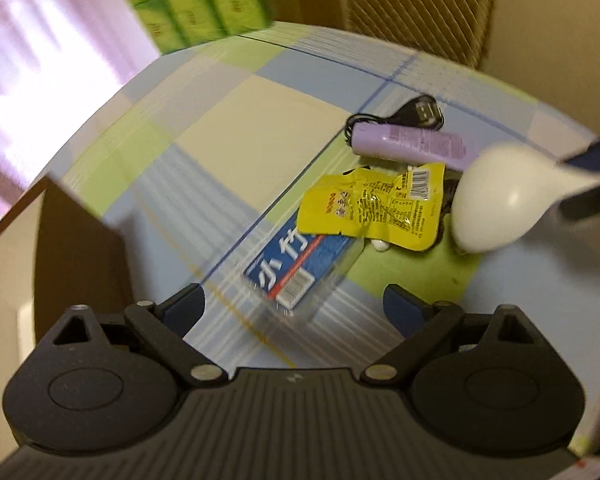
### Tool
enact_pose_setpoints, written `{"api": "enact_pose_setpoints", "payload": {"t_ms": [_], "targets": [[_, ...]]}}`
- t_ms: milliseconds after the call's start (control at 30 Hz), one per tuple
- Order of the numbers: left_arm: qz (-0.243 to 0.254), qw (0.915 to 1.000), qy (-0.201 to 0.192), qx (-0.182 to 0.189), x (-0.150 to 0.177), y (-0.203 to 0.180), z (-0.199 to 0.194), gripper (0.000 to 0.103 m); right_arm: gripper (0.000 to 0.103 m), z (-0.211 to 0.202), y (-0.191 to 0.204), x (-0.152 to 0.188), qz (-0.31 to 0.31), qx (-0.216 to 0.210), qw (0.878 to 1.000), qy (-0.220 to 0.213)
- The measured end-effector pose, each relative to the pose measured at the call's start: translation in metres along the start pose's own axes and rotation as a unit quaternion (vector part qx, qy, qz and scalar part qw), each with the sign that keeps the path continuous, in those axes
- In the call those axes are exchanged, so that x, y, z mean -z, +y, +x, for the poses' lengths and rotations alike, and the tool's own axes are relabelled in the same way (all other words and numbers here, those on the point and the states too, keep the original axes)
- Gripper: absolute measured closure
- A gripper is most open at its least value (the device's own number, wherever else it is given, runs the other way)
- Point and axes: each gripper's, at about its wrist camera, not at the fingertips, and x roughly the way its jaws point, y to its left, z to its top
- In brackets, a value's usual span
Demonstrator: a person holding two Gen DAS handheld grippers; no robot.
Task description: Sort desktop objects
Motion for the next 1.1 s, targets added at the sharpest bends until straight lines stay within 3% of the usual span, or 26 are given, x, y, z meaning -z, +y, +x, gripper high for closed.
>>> {"api": "enact_pose_setpoints", "payload": {"t_ms": [167, 367, 467, 700, 1000, 1100], "targets": [[0.055, 0.9983, 0.015, 0.011, -0.013, 0.0, 0.033, 0.012, 0.086, -0.01, -0.013, -0.006, 0.023, 0.018, 0.999, -0.018], [0.077, 0.9957, 0.029, 0.042, -0.021, 0.001, 0.061, 0.021, 0.086, -0.013, -0.023, -0.008, 0.041, 0.03, 0.998, -0.023], [0.055, 0.9966, 0.024, 0.057, -0.022, 0.005, 0.062, 0.032, 0.086, -0.012, -0.026, -0.008, 0.044, 0.032, 0.998, -0.021], [0.035, 0.9983, 0.037, 0.028, -0.001, -0.007, 0.043, 0.048, 0.086, -0.006, -0.026, -0.009, 0.043, 0.024, 0.999, -0.016], [-0.062, 0.9952, 0.076, -0.002, 0.05, -0.028, 0.001, 0.048, 0.086, 0.003, -0.017, -0.01, 0.022, 0.003, 1.0, -0.01], [-0.081, 0.9948, 0.062, 0.001, 0.055, -0.027, -0.004, 0.031, 0.086, 0.005, -0.011, -0.011, 0.014, -0.004, 1.0, -0.007]]}}
